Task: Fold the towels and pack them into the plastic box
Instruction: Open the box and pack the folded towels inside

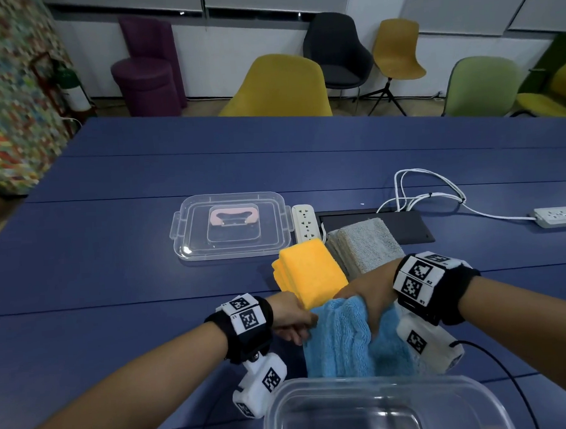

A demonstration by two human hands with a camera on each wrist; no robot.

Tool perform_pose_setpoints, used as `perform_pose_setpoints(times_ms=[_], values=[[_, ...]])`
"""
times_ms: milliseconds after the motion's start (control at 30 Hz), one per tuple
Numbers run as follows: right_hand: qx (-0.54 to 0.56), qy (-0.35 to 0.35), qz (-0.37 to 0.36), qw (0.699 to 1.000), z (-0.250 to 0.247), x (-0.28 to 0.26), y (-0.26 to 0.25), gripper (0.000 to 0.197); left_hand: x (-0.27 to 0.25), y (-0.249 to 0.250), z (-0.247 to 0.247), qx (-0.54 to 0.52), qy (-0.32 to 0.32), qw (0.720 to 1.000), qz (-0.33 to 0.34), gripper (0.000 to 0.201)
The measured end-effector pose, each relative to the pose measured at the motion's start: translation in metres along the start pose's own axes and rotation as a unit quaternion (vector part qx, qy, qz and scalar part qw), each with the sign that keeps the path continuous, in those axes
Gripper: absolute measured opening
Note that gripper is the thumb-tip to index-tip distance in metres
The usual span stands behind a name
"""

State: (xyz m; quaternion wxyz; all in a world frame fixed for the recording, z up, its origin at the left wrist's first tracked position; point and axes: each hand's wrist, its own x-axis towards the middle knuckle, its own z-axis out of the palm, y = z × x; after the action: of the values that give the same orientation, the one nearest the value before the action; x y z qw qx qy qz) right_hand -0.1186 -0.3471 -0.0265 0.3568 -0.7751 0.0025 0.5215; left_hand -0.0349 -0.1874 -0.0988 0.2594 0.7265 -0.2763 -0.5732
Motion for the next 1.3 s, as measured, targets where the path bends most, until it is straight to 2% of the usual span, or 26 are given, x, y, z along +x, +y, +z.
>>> perform_pose_setpoints(times_ms=[67,167,233,267,333,400,433,467,567,667,700,767,833,900,1033,1100,1167,1233,1300], values=[[-0.01,0.007,-0.017,1.0,0.002,0.001,-0.001,0.06,0.0,0.003,0.003,0.038,0.032,0.998,0.025,0.024],[-0.009,0.013,0.018,1.0,-0.002,-0.009,0.0,0.046,-0.005,0.008,0.005,0.044,0.066,0.995,0.058,0.023],[0.005,0.004,0.013,1.0,-0.006,-0.016,-0.001,0.046,-0.013,0.013,0.004,-0.01,0.068,0.994,0.083,0.016],[0.015,0.002,0.009,1.0,-0.008,-0.02,-0.001,0.047,-0.018,0.017,0.002,-0.058,0.047,0.993,0.088,0.019],[0.028,0.009,0.002,1.0,-0.011,-0.029,-0.007,0.042,-0.031,0.026,-0.001,-0.135,-0.006,0.987,0.084,0.054],[0.031,0.024,-0.004,0.999,-0.014,-0.04,-0.014,0.04,-0.044,0.035,-0.004,-0.114,-0.042,0.99,0.076,0.092],[0.034,0.034,-0.008,0.999,-0.016,-0.047,-0.019,0.039,-0.052,0.041,-0.005,-0.087,-0.056,0.991,0.089,0.1],[0.041,0.048,-0.017,0.998,-0.016,-0.054,-0.025,0.036,-0.06,0.047,-0.006,-0.054,-0.056,0.992,0.1,0.099],[0.063,0.078,-0.068,0.993,-0.014,-0.08,-0.046,0.041,-0.087,0.065,-0.01,-0.011,-0.01,0.99,0.142,0.1],[0.066,0.084,-0.092,0.99,-0.009,-0.109,-0.066,0.047,-0.108,0.081,-0.001,-0.056,-0.006,0.982,0.181,0.073],[0.067,0.083,-0.088,0.99,-0.007,-0.118,-0.069,0.042,-0.116,0.085,0.004,-0.088,-0.01,0.979,0.182,0.068],[0.075,0.085,-0.066,0.991,0.003,-0.131,-0.073,0.028,-0.13,0.089,0.017,-0.126,-0.013,0.976,0.174,0.07],[0.079,0.088,-0.048,0.992,0.015,-0.138,-0.07,0.033,-0.139,0.085,0.034,-0.136,-0.026,0.975,0.173,0.08],[0.062,0.082,-0.052,0.993,0.035,-0.139,-0.071,0.023,-0.148,0.077,0.051,-0.12,-0.044,0.978,0.165,0.082],[0.045,0.017,-0.035,0.998,0.084,-0.127,-0.071,0.024,-0.169,0.056,0.052,0.033,-0.101,0.985,0.136,0.068],[-0.015,0.011,0.003,1.0,0.108,-0.114,-0.072,0.025,-0.172,0.045,0.034,0.022,-0.063,0.988,0.137,0.06],[-0.11,0.016,0.043,0.993,0.129,-0.096,-0.075,0.032,-0.166,0.031,0.013,-0.037,0.048,0.99,0.128,0.046],[-0.159,0.007,0.06,0.985,0.143,-0.073,-0.074,0.041,-0.154,0.013,-0.003,-0.092,0.15,0.98,0.09,0.017],[-0.138,-0.014,0.053,0.989,0.146,-0.047,-0.067,0.042,-0.136,-0.009,-0.01,-0.101,0.186,0.977,0.028,0.014]])
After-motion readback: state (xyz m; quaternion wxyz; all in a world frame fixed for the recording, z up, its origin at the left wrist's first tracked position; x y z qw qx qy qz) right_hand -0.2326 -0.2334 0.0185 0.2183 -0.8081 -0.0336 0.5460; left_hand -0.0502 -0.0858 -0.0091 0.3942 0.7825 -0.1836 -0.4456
